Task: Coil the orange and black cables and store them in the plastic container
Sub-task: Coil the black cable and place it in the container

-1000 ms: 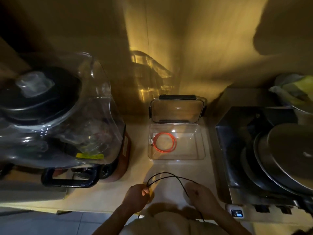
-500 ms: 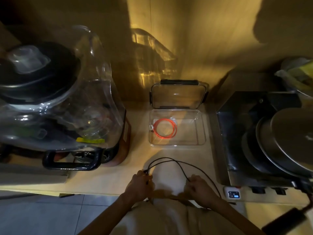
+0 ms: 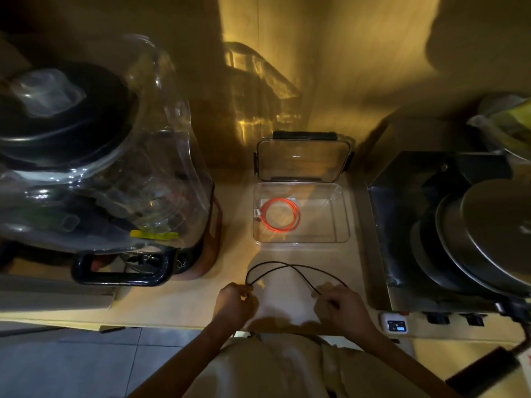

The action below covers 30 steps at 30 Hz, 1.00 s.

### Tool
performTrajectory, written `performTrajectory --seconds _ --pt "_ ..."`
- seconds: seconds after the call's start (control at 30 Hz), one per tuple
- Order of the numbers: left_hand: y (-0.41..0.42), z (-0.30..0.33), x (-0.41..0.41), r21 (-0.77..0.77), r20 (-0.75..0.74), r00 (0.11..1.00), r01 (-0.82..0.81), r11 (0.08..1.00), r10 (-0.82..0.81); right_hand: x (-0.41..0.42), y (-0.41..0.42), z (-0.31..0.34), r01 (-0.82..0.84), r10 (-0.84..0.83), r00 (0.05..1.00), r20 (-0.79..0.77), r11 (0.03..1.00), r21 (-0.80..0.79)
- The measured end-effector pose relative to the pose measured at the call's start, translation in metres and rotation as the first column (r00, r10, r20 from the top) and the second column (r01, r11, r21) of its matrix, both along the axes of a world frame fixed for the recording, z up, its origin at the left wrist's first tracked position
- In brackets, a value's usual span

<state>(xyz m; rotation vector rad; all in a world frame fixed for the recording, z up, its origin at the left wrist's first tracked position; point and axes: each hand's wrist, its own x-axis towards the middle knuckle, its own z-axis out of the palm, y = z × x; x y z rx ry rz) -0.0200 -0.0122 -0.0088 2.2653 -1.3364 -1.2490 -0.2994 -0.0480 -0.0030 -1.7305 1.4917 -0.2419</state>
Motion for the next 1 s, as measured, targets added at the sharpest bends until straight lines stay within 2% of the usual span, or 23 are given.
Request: performTrajectory --seconds 0.1,0.2,0.3,0.37,0.47,0.6,0.77,1.0 --pt "0.000 0.004 0.002 0.017 -0.135 0.975 -0.177 0.984 0.178 0.005 -0.002 0.008 0.027 -0.027 1.000 0.010 1.000 -0.004" --pt "-0.002 0.008 0.007 0.042 -0.264 0.910 -0.320 0.946 0.320 0.008 -0.003 0.011 0.106 -0.105 0.994 0.022 0.994 -0.022" --pt "-0.006 0.019 0.013 0.142 -0.454 0.768 -0.438 0.888 0.452 0.008 -0.006 0.017 0.140 -0.140 0.989 0.048 0.990 -0.001" --pt "-0.009 0.029 0.015 0.228 -0.525 0.669 -0.485 0.844 0.526 0.006 -0.008 0.023 0.145 -0.147 0.987 0.063 0.989 0.032" --pt "-0.014 0.036 0.019 0.288 -0.604 0.572 -0.493 0.821 0.556 0.006 -0.012 0.033 0.135 -0.138 0.987 0.085 0.990 0.041" --pt "-0.021 0.050 0.022 0.299 -0.668 0.523 -0.462 0.835 0.529 0.007 -0.017 0.046 0.118 -0.121 0.989 0.083 0.992 0.035" --pt "-0.032 0.064 0.024 0.333 -0.780 0.327 -0.505 0.796 0.534 0.006 -0.025 0.065 0.133 -0.127 0.980 0.151 0.991 -0.033" --pt "-0.042 0.091 0.026 0.390 -0.800 0.306 -0.389 0.835 0.516 0.004 -0.039 0.083 0.186 -0.164 0.972 0.169 0.975 -0.118"
